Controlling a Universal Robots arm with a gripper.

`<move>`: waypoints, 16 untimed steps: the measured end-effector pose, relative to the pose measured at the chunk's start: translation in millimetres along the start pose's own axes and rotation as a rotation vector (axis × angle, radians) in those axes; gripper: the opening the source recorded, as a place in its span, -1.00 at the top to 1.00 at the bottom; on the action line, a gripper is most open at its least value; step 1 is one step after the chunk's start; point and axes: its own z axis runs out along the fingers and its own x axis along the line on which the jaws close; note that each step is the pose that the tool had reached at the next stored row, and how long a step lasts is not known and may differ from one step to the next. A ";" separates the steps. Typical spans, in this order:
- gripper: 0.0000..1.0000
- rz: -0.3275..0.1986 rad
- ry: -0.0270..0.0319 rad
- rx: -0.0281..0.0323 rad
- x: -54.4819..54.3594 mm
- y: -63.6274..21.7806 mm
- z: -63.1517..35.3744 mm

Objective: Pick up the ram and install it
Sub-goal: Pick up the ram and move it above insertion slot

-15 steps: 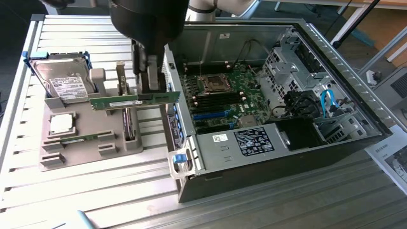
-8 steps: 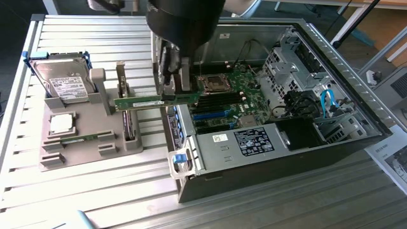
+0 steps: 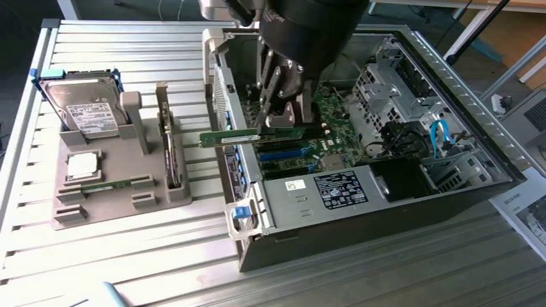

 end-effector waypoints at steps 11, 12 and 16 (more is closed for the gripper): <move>0.76 0.000 -0.0001 -0.0047 6.5 -48.0 -3.5; 0.76 0.000 -0.0001 -0.0048 7.0 -52.3 -3.7; 0.76 -0.001 0.0000 -0.0050 7.9 -67.1 -4.8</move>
